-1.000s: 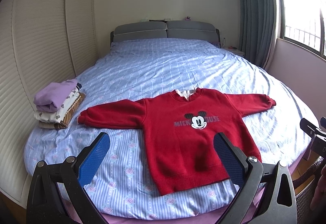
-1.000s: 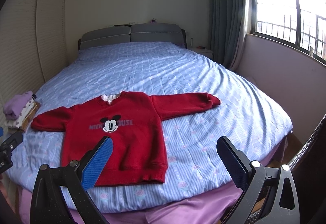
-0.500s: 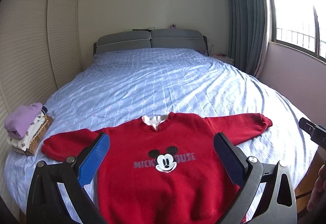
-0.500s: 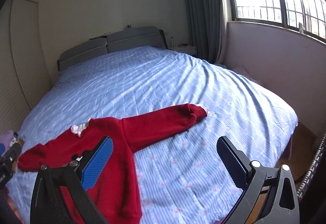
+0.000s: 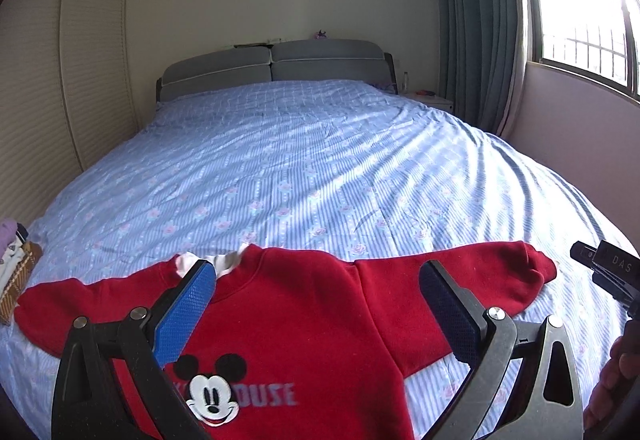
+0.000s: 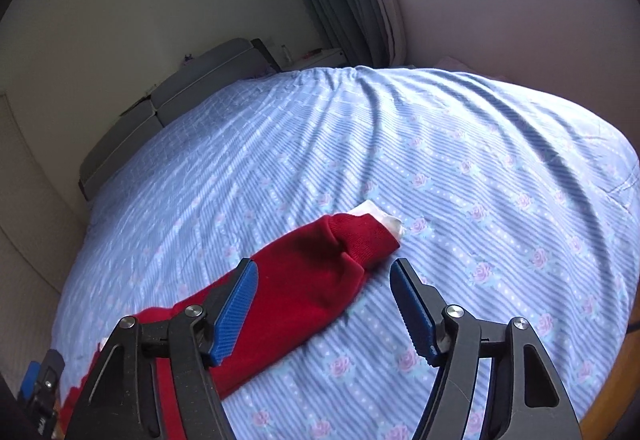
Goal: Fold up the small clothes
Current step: 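Move the right gripper to the red sweatshirt's sleeve cuff and grasp it, then lift the cuff with the right gripper and fold the sleeve across the chest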
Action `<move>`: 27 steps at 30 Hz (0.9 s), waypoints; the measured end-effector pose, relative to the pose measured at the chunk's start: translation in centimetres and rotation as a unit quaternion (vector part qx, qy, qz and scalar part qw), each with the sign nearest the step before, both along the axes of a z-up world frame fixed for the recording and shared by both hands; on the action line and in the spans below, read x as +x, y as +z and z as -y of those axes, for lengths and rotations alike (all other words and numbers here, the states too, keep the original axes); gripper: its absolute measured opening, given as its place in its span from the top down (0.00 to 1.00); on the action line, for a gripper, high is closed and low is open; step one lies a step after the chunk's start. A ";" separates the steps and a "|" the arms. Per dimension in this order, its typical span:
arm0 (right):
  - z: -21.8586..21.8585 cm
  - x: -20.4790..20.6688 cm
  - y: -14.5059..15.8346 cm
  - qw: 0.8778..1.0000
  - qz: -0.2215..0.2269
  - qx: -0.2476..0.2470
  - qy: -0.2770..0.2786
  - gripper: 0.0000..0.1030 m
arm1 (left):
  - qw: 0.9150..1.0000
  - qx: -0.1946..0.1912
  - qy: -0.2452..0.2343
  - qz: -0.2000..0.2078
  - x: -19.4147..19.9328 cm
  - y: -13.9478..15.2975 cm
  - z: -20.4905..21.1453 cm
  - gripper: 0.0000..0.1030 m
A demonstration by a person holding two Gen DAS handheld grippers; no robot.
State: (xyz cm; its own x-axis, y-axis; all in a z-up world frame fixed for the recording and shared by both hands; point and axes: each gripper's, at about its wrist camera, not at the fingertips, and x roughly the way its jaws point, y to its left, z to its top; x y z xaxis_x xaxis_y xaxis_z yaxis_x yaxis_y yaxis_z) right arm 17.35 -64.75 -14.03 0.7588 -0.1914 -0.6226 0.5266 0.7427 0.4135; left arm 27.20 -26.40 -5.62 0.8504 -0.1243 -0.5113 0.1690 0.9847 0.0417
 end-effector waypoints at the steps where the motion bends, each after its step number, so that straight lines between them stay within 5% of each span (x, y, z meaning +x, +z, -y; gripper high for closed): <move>1: 0.7 0.6 -0.6 1.000 -0.001 0.010 -0.002 0.34 | 1.000 0.002 0.000 -0.004 0.9 -0.5 0.7 0.00; 7: 3.5 2.7 -3.9 0.999 -0.013 0.042 -0.018 0.38 | 0.999 0.002 0.008 -0.034 4.9 -3.4 3.4 0.00; 11: 4.8 3.9 -6.2 0.997 -0.019 0.066 -0.019 0.49 | 0.999 0.009 0.005 -0.043 5.9 -4.7 4.6 0.00; 20: 7.6 5.3 -11.2 0.983 0.013 0.182 -0.015 0.58 | 0.998 0.014 0.007 -0.058 5.8 -6.1 4.9 0.00; 23: 7.2 5.4 -10.4 0.984 0.024 0.179 -0.004 0.79 | 0.998 0.015 0.009 -0.056 5.5 -5.6 4.3 0.00; 27: 5.0 5.2 -6.7 0.993 0.032 0.117 0.006 0.83 | 0.999 0.012 0.018 -0.045 4.8 -3.9 2.4 0.00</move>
